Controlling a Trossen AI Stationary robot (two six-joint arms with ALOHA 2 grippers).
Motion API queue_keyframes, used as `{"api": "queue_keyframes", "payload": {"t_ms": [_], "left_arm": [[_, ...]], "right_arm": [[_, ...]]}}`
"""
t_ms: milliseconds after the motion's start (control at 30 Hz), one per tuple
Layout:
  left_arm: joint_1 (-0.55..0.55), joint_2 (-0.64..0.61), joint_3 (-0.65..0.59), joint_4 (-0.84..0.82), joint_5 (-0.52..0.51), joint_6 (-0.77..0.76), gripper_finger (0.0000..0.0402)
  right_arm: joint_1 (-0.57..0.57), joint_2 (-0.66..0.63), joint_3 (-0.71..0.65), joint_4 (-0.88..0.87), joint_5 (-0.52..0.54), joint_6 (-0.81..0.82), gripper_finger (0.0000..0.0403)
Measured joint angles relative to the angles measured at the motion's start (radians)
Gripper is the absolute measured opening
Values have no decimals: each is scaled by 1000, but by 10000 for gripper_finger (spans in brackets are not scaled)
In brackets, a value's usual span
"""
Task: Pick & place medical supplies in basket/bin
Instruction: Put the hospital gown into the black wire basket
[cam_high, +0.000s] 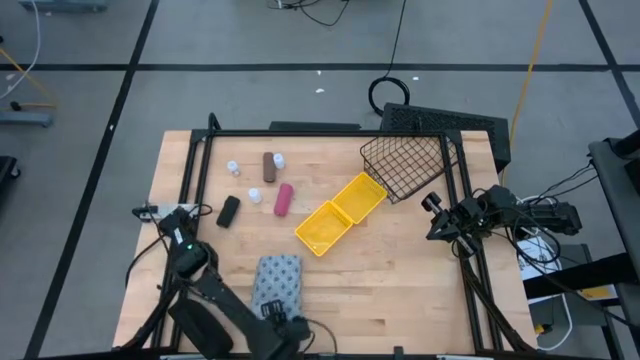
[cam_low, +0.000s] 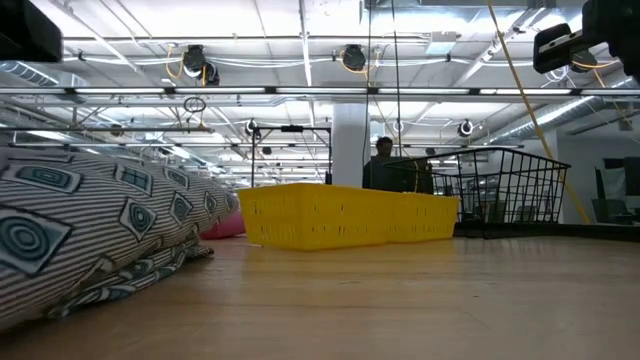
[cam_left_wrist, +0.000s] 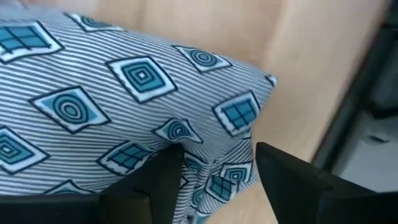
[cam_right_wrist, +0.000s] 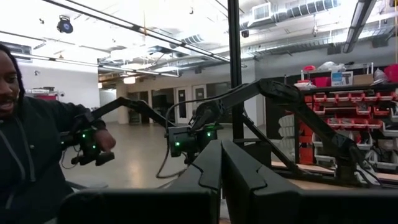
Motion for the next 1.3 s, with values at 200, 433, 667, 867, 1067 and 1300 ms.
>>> {"api": "queue_keyframes", "payload": {"t_ms": [200, 433, 667, 867, 1067, 1300], "left_arm": [[27, 0, 0, 12, 58, 20, 299], [27, 2, 0, -9, 16, 129, 370], [25, 4, -2, -96, -129, 24, 378], [0, 4, -2, -130, -199, -57, 379], [-26, 4, -2, -159, -282, -81, 379], [-41, 9, -7, -156, -411, -93, 379]], "right_arm": [[0, 0, 0, 1, 0, -1, 0], [0, 0, 0, 0, 0, -1, 0], [0, 0, 0, -1, 0, -1, 0], [0, 0, 0, -3, 0, -1, 0], [0, 0, 0, -8, 0, -1, 0], [0, 0, 0, -10, 0, -1, 0]]}}
